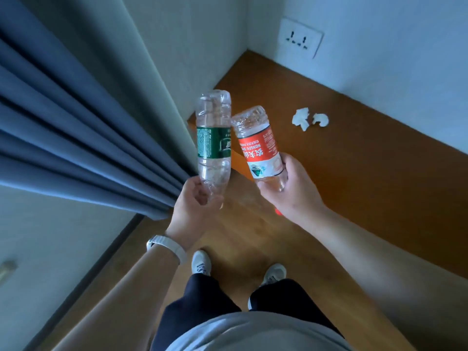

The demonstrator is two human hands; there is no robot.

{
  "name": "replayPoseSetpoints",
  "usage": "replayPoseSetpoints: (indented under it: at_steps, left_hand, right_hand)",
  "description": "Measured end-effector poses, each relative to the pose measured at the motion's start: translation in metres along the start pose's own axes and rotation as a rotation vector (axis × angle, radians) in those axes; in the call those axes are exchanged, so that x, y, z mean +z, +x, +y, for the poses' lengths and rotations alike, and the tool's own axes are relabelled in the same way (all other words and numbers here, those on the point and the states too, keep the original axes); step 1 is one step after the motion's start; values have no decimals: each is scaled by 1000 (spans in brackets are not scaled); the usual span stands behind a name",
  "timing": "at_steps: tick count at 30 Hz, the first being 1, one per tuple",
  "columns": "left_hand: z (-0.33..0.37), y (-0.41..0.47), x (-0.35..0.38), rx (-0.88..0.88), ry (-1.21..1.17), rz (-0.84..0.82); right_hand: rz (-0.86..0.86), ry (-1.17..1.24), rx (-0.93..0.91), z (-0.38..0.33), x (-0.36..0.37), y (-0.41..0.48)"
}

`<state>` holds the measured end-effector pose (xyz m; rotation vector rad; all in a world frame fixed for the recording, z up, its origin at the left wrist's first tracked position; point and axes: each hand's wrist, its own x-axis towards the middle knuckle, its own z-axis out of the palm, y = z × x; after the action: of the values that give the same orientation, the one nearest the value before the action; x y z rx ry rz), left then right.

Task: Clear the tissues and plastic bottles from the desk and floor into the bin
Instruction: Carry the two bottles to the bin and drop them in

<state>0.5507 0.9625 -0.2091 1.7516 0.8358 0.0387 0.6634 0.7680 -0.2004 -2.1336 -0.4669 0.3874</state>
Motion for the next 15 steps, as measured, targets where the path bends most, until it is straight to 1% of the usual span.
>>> replayPoseSetpoints:
  at_steps: [6, 11, 15]
  left_hand:
    - [71, -15, 58, 134, 101, -136]
    - [130, -36, 115, 261, 240, -282]
    - [161, -54, 156, 337, 227, -413]
  right_hand:
    - [151, 41, 34, 11, -90, -27]
    - [317, 19, 112, 26, -153, -65]
    - [443, 60, 196, 38, -191, -95]
